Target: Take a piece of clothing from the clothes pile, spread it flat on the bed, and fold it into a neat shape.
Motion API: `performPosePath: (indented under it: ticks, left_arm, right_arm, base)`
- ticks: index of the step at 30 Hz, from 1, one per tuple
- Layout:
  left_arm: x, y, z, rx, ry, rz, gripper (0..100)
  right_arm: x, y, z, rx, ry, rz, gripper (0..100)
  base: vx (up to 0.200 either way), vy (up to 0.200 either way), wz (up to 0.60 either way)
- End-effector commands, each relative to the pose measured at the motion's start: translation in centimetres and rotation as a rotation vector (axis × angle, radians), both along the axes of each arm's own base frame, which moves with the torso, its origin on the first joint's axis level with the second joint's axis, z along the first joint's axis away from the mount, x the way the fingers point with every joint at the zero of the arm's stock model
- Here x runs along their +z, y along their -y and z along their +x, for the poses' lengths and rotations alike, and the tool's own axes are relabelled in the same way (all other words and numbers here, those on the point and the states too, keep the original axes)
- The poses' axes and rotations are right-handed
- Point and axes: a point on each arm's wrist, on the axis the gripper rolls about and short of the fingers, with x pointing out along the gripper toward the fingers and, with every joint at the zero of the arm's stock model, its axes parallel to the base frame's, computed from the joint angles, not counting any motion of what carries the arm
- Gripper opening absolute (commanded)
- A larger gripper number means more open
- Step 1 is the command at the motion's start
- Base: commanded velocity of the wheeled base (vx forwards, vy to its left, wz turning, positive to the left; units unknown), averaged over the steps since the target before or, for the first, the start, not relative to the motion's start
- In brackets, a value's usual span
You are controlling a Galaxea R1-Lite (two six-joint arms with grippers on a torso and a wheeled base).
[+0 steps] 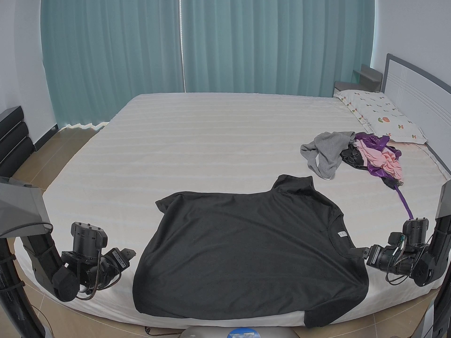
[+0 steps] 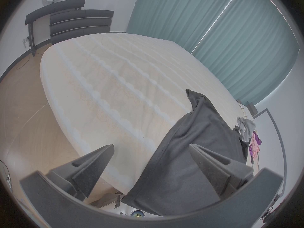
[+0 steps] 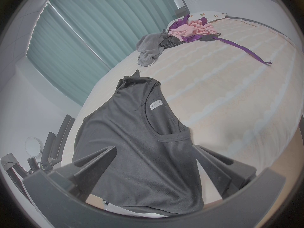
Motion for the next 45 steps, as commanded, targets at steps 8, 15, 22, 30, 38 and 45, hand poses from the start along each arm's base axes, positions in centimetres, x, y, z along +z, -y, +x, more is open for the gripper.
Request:
performPosePath:
  ticks: [8,15,22,30,38,45]
  left_arm:
    - [0.7,0.6,0.3,-0.019,0.036,-0.011,100]
    - [0.8,1.5,0.5,-0.057,0.043,-0.009,100]
    - [1.6,2.1,2.8,-0.088,0.112,-0.061,100]
    - [2.5,2.7,8.0,-0.113,0.1,-0.115,100]
    - [1.2,2.6,13.7,-0.161,0.063,-0.199,100]
    - [-2.1,2.1,19.7,-0.134,0.1,-0.2,100]
  right_arm:
    - [0.0,-0.3,0.1,0.012,0.001,0.002,100]
    - [0.0,-0.2,0.3,0.011,0.007,0.003,100]
    - [0.2,-0.2,0.8,-0.022,0.013,0.065,100]
    - [0.3,-0.2,1.2,-0.03,0.014,0.121,100]
    - [-0.2,-0.2,1.8,-0.063,-0.004,0.171,100]
    - [0.5,0.2,4.0,-0.162,0.04,0.299,100]
  base:
    - [0.0,0.0,0.0]
    - [0.086,0.0,0.0]
    - [0.0,0.0,0.0]
    - [0.0,0.0,0.0]
    - [0.0,0.0,0.0]
    - [0.0,0.0,0.0]
